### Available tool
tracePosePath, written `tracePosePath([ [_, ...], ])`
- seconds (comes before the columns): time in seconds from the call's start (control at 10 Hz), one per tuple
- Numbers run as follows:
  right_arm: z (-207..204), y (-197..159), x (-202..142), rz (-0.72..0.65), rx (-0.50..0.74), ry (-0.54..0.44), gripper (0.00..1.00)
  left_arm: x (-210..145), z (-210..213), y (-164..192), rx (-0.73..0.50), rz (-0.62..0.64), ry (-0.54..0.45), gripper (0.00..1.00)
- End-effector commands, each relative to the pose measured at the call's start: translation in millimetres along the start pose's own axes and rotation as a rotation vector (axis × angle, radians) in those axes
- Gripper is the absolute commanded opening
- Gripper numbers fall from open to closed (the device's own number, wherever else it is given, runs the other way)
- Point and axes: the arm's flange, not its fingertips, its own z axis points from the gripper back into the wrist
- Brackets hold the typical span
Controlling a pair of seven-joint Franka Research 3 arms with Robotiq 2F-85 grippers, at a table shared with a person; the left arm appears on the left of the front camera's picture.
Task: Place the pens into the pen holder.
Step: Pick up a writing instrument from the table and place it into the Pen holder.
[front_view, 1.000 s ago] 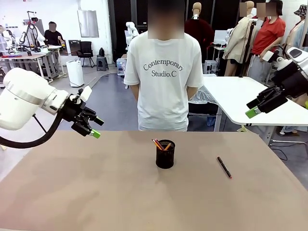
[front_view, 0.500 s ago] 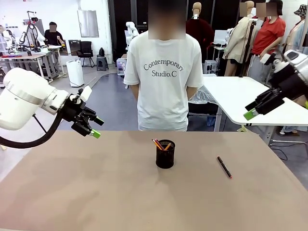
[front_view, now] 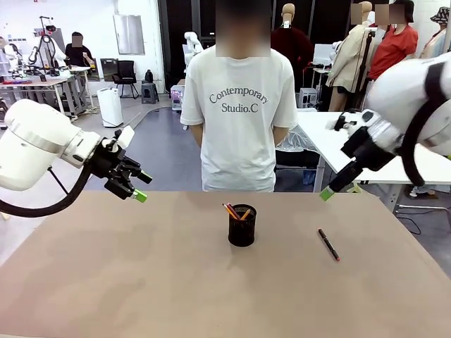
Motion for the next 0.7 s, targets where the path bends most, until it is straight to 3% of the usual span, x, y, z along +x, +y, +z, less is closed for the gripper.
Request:
tracePosePath([
  [0.0,-20.0,-5.8,1.2,-0.085,-0.158,0.131,1.00,1.2,3.2,-1.1,-0.004,0.008,-0.006,1.00],
  [0.1,-31.2,-7.3,-4.9,-0.093,-0.233,0.143,1.00,1.2,3.2,-1.1,-0.004,0.008,-0.006,1.00],
  [0.6,-78.5,-28.9,-33.9,-0.176,-0.383,0.180,1.00,1.2,3.2,-1.1,-0.004,0.008,-0.006,1.00],
])
